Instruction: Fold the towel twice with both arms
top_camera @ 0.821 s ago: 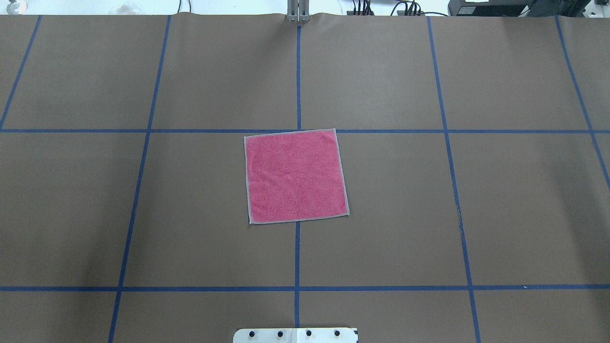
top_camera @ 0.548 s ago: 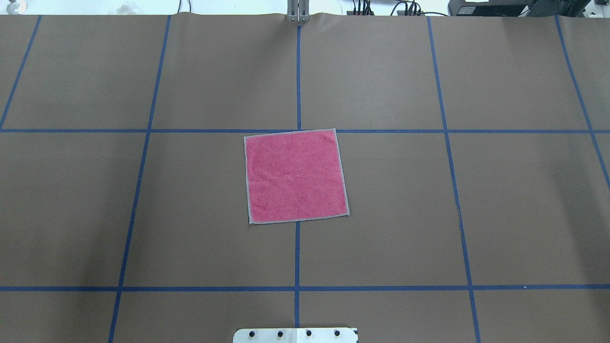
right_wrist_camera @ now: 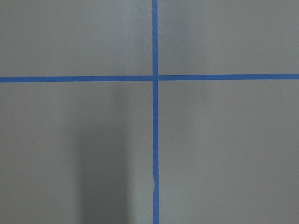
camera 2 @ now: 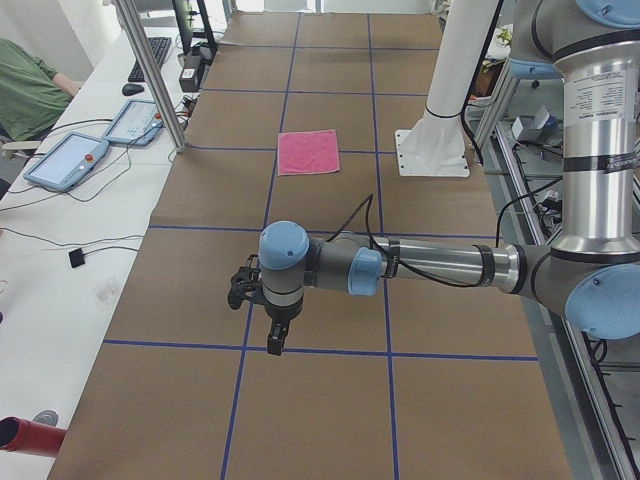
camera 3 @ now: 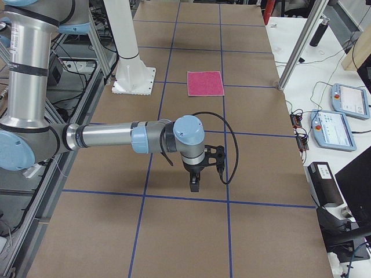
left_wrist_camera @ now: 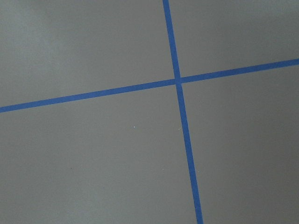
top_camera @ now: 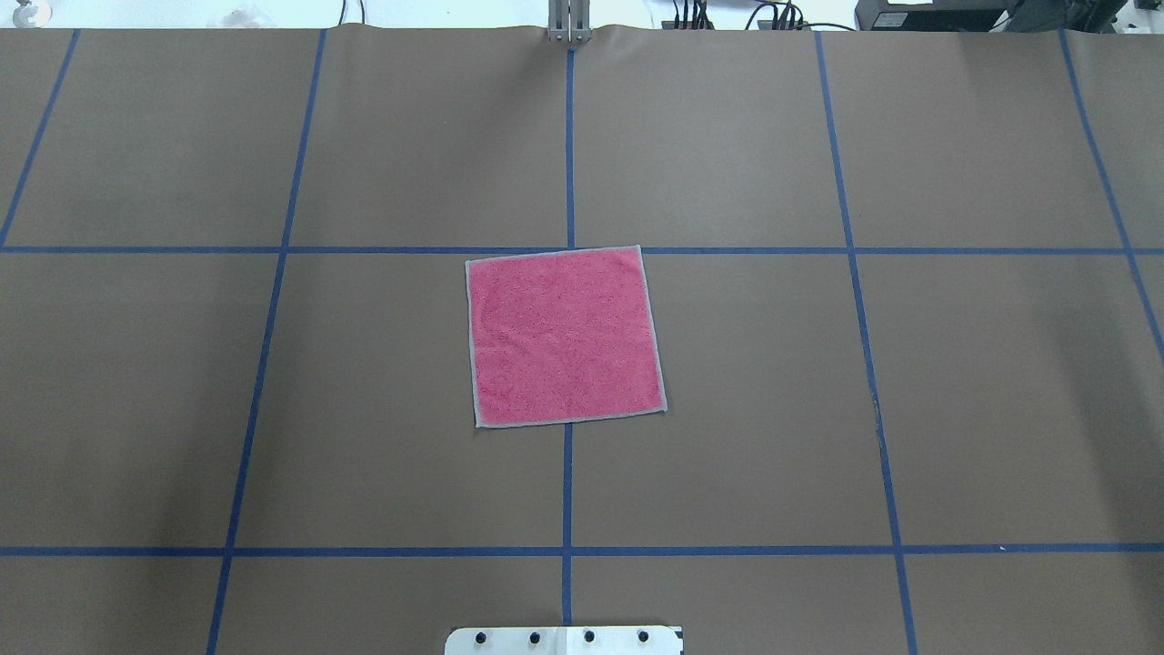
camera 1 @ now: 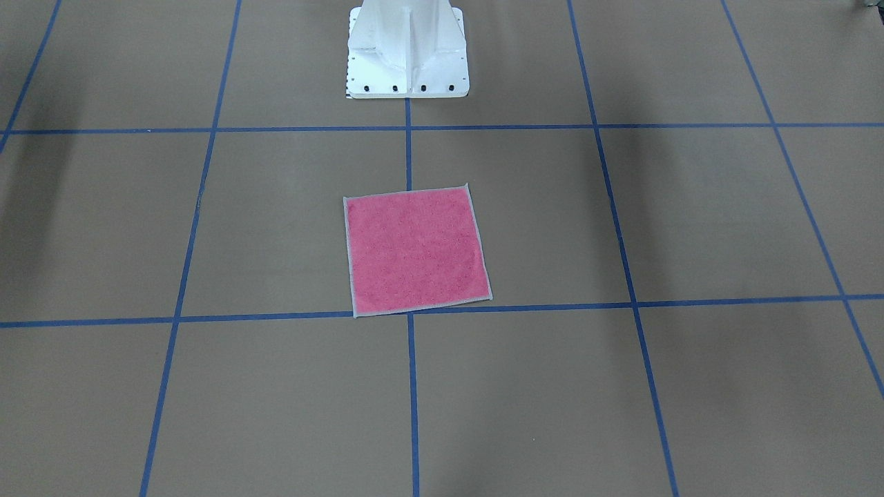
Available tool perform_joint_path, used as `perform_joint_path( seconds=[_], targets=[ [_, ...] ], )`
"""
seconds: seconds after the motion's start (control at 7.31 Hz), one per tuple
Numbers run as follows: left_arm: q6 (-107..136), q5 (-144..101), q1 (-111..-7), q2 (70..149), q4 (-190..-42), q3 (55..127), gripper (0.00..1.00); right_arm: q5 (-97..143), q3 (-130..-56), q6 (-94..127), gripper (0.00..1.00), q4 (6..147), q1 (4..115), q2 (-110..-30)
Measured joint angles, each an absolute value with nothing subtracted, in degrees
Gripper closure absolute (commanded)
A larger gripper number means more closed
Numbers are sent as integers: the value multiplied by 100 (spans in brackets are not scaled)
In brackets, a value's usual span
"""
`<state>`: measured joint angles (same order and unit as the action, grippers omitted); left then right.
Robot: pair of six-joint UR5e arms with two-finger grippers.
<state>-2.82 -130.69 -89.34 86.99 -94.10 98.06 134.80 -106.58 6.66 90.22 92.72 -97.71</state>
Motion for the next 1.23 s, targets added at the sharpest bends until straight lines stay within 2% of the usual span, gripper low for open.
perform_joint_path(
  seconds=[0.41,0.68,0.96,1.23],
  targets=[
    [-169,-13050,-8507,10138,-9526,8964,0,13461,-10322,2047,0,8983,8447,-8517],
    [879,-13078,-7799,10588,-9920,9021,0,13588,-10062,2444,0,8749,8132,-8039],
    [3335,-13088,-6943,10843,-10956,9227,0,13945,-9962,2639,0,8069,7798,-7943],
    [6247,-13063,-6187,10947,-12253,9261,0,14009,-9986,3829,0,6916,7229,-7932]
  ],
)
